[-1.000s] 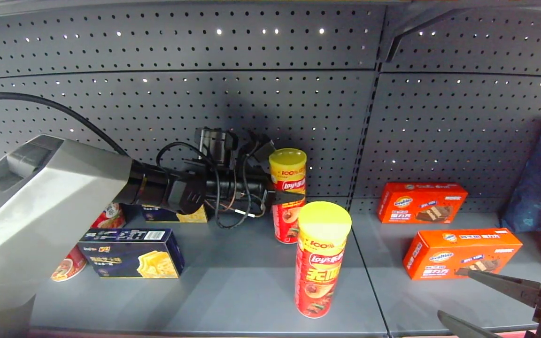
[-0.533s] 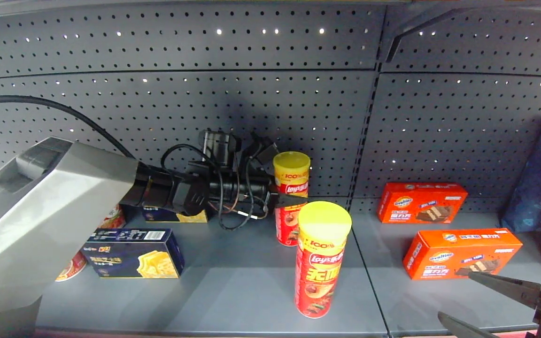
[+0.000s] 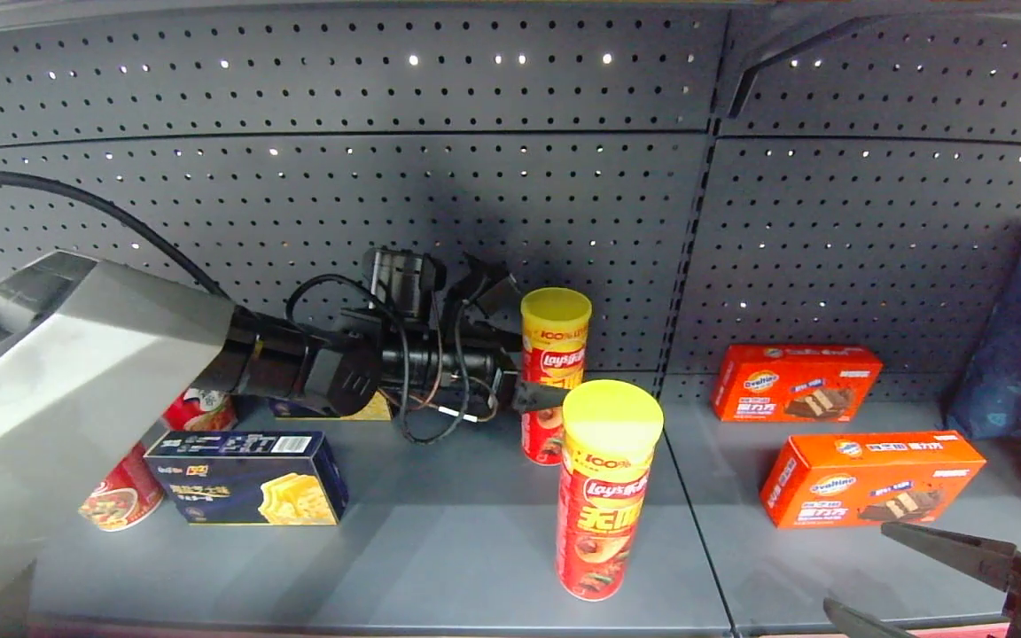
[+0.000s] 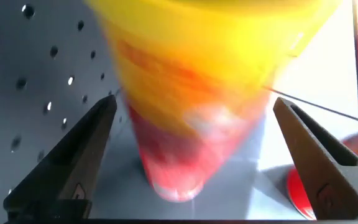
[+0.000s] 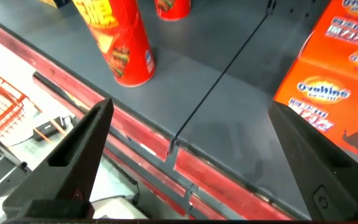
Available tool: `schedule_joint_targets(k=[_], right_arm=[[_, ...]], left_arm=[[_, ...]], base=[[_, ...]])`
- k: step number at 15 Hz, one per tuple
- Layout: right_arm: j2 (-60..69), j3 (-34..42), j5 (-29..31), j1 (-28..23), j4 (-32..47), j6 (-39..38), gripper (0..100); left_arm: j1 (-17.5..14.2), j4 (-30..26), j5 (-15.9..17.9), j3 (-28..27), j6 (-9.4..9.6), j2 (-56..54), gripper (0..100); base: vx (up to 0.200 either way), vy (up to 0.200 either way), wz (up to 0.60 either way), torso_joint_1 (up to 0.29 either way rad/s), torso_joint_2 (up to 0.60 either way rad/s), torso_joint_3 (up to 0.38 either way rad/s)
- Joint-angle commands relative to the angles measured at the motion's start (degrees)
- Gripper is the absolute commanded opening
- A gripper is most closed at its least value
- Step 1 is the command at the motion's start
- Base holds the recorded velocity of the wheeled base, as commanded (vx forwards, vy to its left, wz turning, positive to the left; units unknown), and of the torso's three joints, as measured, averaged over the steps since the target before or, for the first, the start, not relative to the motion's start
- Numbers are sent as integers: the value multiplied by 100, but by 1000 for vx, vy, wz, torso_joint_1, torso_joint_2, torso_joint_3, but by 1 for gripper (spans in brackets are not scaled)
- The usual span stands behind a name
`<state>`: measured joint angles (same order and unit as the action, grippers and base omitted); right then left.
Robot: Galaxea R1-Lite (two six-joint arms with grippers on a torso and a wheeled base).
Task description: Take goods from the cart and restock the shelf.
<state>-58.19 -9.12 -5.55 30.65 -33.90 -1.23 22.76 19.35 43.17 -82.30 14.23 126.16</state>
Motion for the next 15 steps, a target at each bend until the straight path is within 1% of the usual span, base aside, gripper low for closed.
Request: schedule_joint_targets(k=[1,2,3,4,5,7,9,13,14,15], right_arm=[[-44,103,-34,3,-11,-9,100],[-44,191,-78,3,-11,-9,100],[-44,191,-78,3,-11,-9,100],[-44,393,-140,-32,-11,-9,100],[-44,428,-175,-41,-11,-9,100],[-44,490,-184,-68,-2,-9,100],[-149,481,-184,-68,-11,0,100],[-615,218,-131,11,-2,35,100],[-975,-46,-105,38,6,53,100],[-1230,-187,-17,38,-2,53,100]], left_arm=[[-70,148,-186,742,-8,-804,100],[-123,298,-239,1120,-16,-1129,100],[-131,307,-239,1146,-16,-1155,100],[-237,359,-256,1814,-34,-1832,100],[-263,359,-335,2078,-43,-2201,100],[-263,289,-493,2412,-78,-2869,100],[-272,271,-502,2842,-69,-3405,100],[-263,263,-660,3660,-69,-4170,100],[-272,263,-722,4037,-69,-4460,100],[-307,263,-775,4240,-69,-4618,100]], base=[[0,0,0,0,0,0],[0,0,0,0,0,0],[0,0,0,0,0,0],[0,0,0,0,0,0],[0,0,0,0,0,0],[0,0,0,0,0,0],[0,0,0,0,0,0],[0,0,0,0,0,0],[0,0,0,0,0,0],[0,0,0,0,0,0]])
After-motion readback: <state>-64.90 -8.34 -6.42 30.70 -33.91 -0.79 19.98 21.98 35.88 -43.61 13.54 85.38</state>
